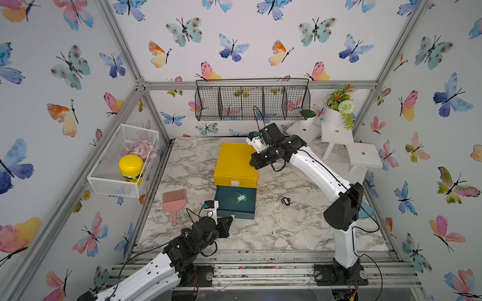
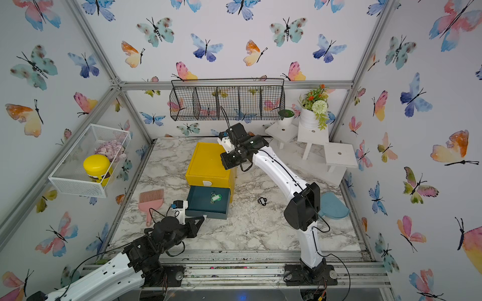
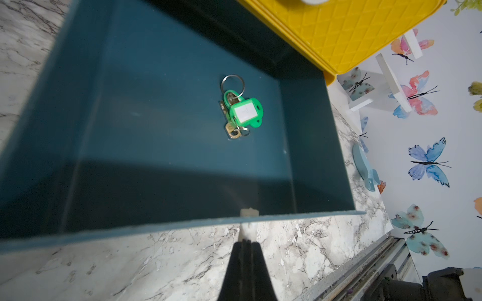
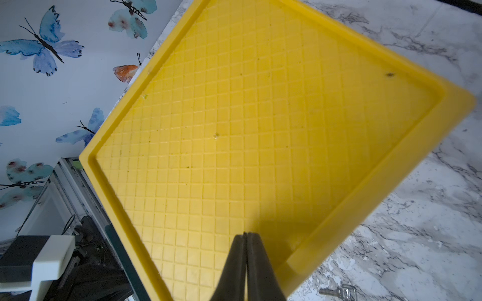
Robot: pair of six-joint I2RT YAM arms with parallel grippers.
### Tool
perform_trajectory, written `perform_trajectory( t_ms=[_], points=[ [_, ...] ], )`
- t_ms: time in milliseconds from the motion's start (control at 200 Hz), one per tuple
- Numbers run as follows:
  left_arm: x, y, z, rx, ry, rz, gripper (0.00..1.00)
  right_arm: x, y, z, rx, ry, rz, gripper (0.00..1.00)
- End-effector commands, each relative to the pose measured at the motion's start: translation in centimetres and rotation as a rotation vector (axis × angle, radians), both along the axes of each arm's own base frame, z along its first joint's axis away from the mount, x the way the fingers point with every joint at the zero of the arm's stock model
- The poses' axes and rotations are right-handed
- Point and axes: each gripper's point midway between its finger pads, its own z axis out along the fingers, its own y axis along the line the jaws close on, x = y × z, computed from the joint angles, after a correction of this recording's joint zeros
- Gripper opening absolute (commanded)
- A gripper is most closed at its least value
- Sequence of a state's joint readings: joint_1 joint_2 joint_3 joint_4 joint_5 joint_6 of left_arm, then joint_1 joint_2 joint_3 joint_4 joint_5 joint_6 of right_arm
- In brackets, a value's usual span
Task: Take the keys out of the drawer
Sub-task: Open the drawer in the storage box, then pick up the key from the drawer.
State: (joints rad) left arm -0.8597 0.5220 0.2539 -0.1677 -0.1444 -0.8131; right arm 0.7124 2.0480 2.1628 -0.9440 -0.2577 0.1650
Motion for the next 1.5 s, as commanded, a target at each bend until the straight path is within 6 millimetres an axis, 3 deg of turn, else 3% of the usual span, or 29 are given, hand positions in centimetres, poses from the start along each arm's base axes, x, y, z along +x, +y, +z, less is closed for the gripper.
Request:
perform_trajectory(
  t_ms=[0, 220, 315, 546, 801, 966, 1011, 1056, 1136, 1221, 1372, 1497],
  points=[
    [-0.3, 0.4, -0.4, 0.020, 0.017, 0.008, 0.00, 0.1, 0.1, 0.0, -0.006, 0.008, -0.007, 0.10],
    [-0.2, 0.5, -0.2, 0.017, 0.009, 0.011, 0.00, 0.1, 0.0, 0.2, -0.006, 0.005, -0.009, 0.09],
    [-0.1, 0.4, 0.2, 0.017, -0.002, 0.009, 0.13, 0.2, 0.0, 0.7, -0.001, -0.004, -0.012, 0.09],
    [-0.3, 0.9, 2.1, 0.024, -0.018, 0.012, 0.30, 0.5, 0.5, 5.2, 0.085, -0.070, -0.022, 0.09],
    [-0.7, 1.2, 6.9, 0.028, -0.077, -0.019, 0.43, -0.7, 0.5, 10.7, 0.212, -0.146, -0.019, 0.10],
    [-0.8, 0.9, 11.9, 0.075, -0.230, -0.106, 0.43, -4.0, 0.6, 12.4, 0.221, -0.220, 0.074, 0.13],
    [-0.3, 1.2, 13.3, 0.115, -0.298, -0.101, 0.45, -5.1, 0.7, 12.2, 0.202, -0.238, 0.103, 0.14],
    [0.5, 2.0, 14.4, 0.173, -0.343, -0.059, 0.54, -6.0, 0.8, 11.7, 0.186, -0.248, 0.132, 0.15],
    [2.1, 3.3, 16.2, 0.266, -0.411, 0.030, 0.65, -7.8, 0.7, 9.6, 0.133, -0.253, 0.175, 0.18],
    [3.3, 3.4, 17.5, 0.358, -0.468, 0.046, 0.75, -8.9, 0.3, 7.5, 0.087, -0.256, 0.194, 0.18],
    [4.5, 2.8, 17.4, 0.476, -0.470, 0.008, 0.77, -10.8, 0.6, 4.5, 0.024, -0.276, 0.289, 0.22],
    [4.7, 4.0, 16.4, 0.510, -0.427, 0.037, 0.79, -12.4, 1.4, 1.6, -0.041, -0.293, 0.387, 0.25]
  ],
)
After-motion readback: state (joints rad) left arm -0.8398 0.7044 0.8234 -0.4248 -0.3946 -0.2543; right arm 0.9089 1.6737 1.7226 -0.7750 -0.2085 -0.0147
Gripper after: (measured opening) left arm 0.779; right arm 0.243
